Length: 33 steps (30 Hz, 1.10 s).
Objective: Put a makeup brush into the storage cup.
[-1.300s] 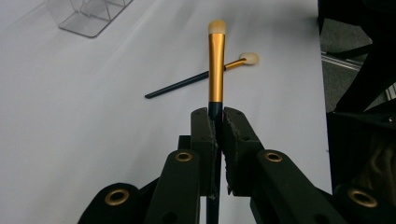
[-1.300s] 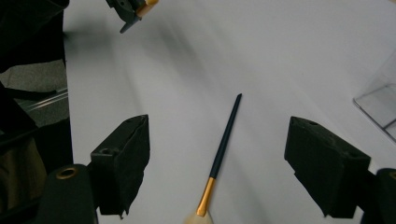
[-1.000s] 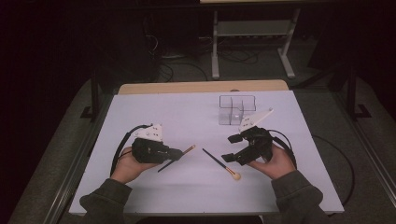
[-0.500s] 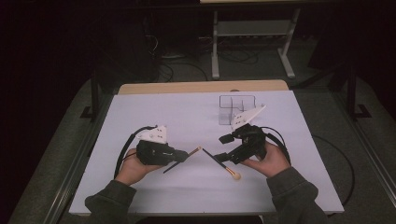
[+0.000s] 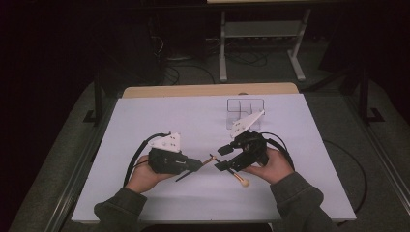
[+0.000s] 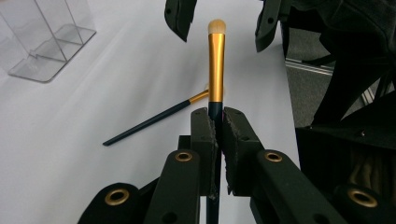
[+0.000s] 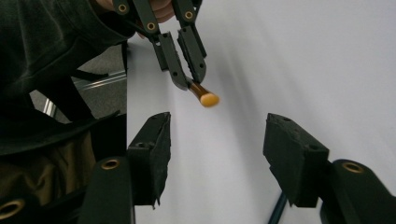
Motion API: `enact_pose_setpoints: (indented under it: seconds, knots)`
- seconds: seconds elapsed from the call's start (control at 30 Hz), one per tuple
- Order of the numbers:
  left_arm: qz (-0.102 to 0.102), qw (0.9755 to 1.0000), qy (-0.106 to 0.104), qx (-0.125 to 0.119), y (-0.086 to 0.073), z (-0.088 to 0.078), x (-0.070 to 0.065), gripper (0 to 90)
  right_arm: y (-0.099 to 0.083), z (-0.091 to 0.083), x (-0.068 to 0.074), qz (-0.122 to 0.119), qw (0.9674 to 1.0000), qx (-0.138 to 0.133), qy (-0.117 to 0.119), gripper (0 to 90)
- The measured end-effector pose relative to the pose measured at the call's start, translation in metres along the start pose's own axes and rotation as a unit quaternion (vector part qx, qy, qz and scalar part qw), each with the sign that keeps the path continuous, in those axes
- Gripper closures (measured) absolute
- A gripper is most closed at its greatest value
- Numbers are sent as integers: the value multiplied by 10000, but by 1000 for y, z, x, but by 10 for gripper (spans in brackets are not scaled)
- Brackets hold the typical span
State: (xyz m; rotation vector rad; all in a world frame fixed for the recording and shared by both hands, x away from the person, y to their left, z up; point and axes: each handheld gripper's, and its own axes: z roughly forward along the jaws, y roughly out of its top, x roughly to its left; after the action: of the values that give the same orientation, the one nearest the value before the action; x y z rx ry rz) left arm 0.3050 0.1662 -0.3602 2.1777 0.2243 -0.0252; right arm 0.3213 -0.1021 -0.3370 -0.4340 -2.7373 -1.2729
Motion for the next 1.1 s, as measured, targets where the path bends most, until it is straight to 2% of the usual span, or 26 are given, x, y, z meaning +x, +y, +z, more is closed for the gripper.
enact_pose_setpoints:
  seconds: [0.23,0.37,0.77,0.8,0.83,0.9,1.1]
  knots:
    - [74,9999,-54,41,2,4,-2,833,2,5,1,-29,9999,57,153,478]
    - [86,9999,-85,27,3,6,-4,833,3,8,0,-91,9996,67,260,542]
    - [148,9997,-158,85,4,11,-6,833,2,10,-6,30,9981,13,612,692]
    - [130,9998,-168,58,4,12,-6,833,1,10,-6,92,9975,5,699,733]
    - [130,9998,-168,58,4,12,-6,833,1,10,-6,92,9975,5,699,733]
    - [151,9997,-183,87,5,13,-7,833,1,11,-7,133,9964,-10,835,814]
    - [186,9996,-186,123,4,16,-7,833,1,14,-8,125,9957,55,915,828]
